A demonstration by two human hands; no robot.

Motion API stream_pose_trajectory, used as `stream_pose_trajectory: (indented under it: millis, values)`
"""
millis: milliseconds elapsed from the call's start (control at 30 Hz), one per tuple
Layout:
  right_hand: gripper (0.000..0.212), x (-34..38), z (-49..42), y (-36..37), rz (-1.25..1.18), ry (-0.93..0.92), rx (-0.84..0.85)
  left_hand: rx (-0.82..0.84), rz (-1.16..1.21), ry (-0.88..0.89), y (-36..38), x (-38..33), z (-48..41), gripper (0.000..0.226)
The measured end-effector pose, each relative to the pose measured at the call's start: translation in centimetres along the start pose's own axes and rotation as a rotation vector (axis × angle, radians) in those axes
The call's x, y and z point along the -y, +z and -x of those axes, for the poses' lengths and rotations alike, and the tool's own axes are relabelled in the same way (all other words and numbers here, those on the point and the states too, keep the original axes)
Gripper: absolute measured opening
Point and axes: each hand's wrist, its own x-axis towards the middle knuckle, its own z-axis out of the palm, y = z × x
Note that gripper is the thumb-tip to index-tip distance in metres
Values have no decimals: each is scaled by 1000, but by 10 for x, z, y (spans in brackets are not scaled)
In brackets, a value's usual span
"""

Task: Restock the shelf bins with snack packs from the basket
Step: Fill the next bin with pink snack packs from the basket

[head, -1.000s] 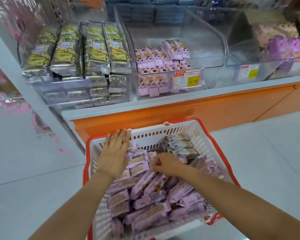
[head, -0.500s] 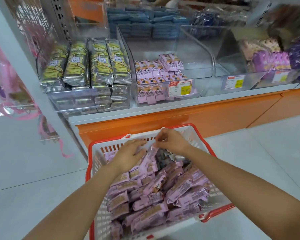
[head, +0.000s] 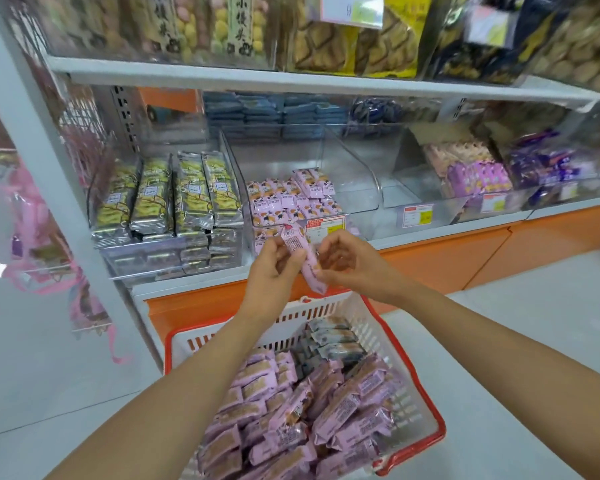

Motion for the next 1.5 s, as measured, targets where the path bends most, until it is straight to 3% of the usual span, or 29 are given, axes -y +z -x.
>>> stream_pose_trajectory:
  millis: [133, 200, 300, 367, 500, 867, 1033, 1233, 1367, 1500]
  values:
    - [27, 17, -11, -13, 68, -81, -51, -99, -216, 147, 4, -18, -9, 21]
    - [25, 27, -25, -21, 72, -111, -103, -277, -497, 332, -2, -21, -16, 33]
    - [21, 35, -58, -33, 138, -89, -257, -495, -941, 544, -25, -21, -28, 32]
    - [17, 32, -83, -39, 227, -26, -355, -439, -1166, 556, -40, -13, -32, 36]
    - [9, 16, -132, -46, 429, 107, -454, -294, -1375, 529, -56, 9, -34, 44]
    - [15, -18, -223, -28, 831, 177, -416, -352, -1477, 636, -61, 33, -47, 45]
    - [16, -33, -234, -20, 890, 224, -357, -367, -1458, 661, -61, 34, -50, 43]
    - [15, -26, -229, -24, 813, 256, -286, -362, -1458, 647, -61, 34, -49, 40]
    - [15, -14, -207, -23, 735, 128, -389, -312, -1493, 598, -63, 31, -44, 51]
    - [10, 11, -168, -13, 502, -15, -411, -314, -1487, 631, -61, 30, -36, 65]
